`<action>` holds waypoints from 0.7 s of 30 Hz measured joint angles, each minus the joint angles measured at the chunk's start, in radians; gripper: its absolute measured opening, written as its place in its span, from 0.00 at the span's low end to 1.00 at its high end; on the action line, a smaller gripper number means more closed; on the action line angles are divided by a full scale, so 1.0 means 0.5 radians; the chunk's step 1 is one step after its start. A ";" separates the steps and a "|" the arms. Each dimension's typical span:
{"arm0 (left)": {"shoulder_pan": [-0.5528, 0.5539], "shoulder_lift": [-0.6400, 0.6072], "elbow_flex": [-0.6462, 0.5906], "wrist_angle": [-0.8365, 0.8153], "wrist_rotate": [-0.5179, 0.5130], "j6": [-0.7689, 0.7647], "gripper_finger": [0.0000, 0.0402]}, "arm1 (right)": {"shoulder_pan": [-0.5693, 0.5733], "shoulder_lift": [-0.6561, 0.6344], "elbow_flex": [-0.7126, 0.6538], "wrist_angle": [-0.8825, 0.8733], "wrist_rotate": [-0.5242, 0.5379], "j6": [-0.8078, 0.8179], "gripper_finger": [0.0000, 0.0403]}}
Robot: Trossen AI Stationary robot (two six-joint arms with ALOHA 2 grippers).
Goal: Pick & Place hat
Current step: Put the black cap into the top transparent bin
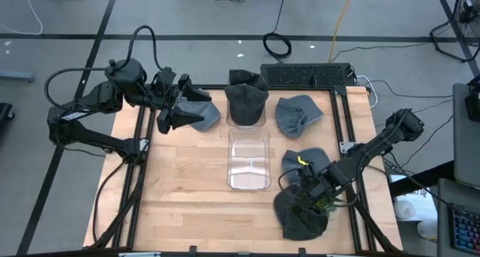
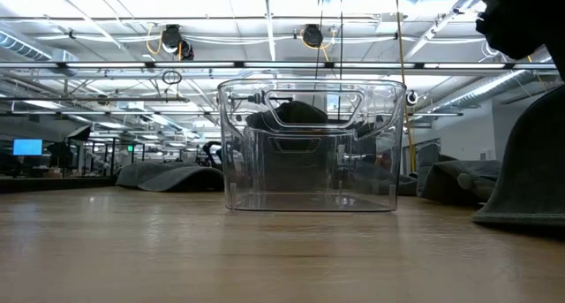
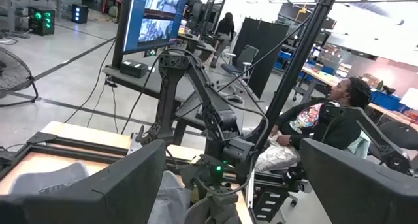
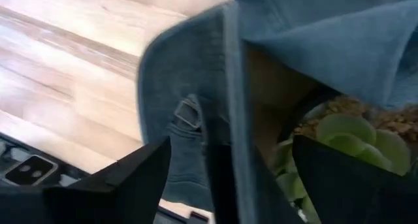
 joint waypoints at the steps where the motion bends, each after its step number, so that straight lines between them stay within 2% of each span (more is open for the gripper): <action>1: 0.000 0.000 0.000 0.000 0.000 0.014 0.90 | -0.001 0.000 -0.017 0.009 -0.024 0.001 0.74; 5: -0.003 -0.001 0.000 0.000 0.000 0.046 0.90 | -0.002 0.000 -0.045 0.080 -0.043 -0.007 0.60; 15: -0.003 0.000 0.000 -0.001 0.000 0.046 0.90 | -0.002 0.000 -0.046 0.170 -0.085 -0.101 0.05; 21: -0.003 0.000 0.000 -0.001 0.000 0.045 0.90 | -0.002 0.000 -0.046 0.187 -0.082 -0.113 0.02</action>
